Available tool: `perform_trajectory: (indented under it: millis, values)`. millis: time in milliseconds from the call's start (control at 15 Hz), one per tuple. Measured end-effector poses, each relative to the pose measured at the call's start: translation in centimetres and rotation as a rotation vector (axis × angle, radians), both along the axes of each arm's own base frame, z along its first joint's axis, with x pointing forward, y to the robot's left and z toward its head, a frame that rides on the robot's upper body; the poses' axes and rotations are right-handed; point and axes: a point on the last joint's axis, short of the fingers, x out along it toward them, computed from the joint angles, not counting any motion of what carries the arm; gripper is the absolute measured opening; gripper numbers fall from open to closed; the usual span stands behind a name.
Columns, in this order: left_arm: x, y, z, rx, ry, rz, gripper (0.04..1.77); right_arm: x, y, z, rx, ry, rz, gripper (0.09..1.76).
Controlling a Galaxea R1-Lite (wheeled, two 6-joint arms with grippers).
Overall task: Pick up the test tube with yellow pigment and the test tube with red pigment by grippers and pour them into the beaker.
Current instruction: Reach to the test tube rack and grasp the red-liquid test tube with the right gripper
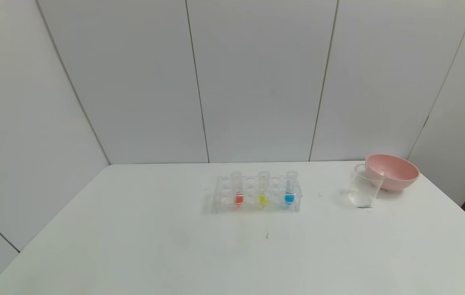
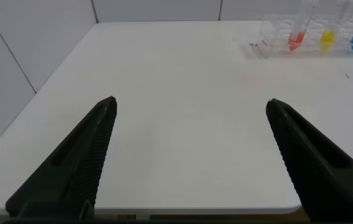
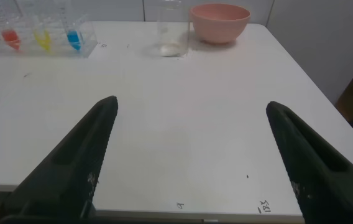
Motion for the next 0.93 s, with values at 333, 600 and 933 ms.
perform_trajectory:
  millis: [333,600,933]
  values:
    - [0.00,0.00,0.00,0.000,0.000,0.000,1.72,0.00,0.00,-0.01,0.000,0.001,0.001,1.71]
    - [0.00,0.00,0.00,0.000,0.000,0.000,1.72,0.00,0.00,-0.01,-0.001,0.001,0.000,1.71]
    - [0.00,0.00,0.00,0.000,0.000,0.000,1.72,0.00,0.00,-0.02,-0.002,0.002,0.001,1.71]
